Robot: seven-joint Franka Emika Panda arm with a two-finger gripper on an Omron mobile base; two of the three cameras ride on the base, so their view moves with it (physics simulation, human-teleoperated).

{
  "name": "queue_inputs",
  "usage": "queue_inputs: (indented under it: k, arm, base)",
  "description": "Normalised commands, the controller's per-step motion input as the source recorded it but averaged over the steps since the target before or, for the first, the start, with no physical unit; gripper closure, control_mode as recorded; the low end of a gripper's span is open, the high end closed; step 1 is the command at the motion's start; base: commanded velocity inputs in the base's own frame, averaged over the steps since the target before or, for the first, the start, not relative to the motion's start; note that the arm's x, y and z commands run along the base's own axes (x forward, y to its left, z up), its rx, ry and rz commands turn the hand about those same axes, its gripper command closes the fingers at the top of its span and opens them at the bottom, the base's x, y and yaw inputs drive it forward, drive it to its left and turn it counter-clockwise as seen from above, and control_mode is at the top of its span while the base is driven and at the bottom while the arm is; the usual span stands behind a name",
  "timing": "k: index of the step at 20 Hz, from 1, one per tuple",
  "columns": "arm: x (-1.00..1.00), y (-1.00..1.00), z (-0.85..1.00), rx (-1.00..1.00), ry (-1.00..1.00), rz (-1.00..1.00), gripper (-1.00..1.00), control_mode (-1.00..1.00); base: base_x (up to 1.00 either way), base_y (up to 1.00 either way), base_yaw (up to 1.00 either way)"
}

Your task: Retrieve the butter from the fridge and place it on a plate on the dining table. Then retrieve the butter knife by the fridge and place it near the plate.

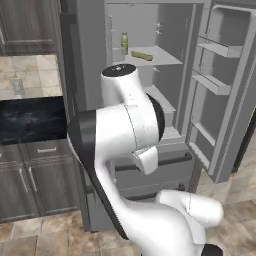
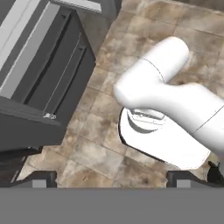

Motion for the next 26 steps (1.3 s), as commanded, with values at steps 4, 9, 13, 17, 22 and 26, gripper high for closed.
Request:
queue_inputs:
  k: [4,9,13,17,22,26]
  arm:
    - [0.09,-0.81,0.04,0.65,0.00,0.19,-1.00,-1.00]
    - [0.41,-0.42,0.00,0.40,0.00,0.25,-1.00,-1.00]
    - [0.54,-0.19,-0.01,0.15,0.00,0.18,-1.00,-1.00]
    - [0.61,0.00,-0.20,0.04,-0.03,0.04,-1.00,-1.00]
    - [0.54,-0.34,-0.38,0.24,-0.11,0.01,-1.00,-1.00]
    - [0.61,-0.01,-0.29,0.17,-0.22,0.05,-1.00,-1.00]
  base:
    - [0.00,0.00,0.00]
    - [0.00,0.00,0.00]
    - [0.00,0.00,0.00]
    - [0.00,0.00,0.00]
    - [0.00,0.00,0.00]
    - [0.00,0.00,0.00]
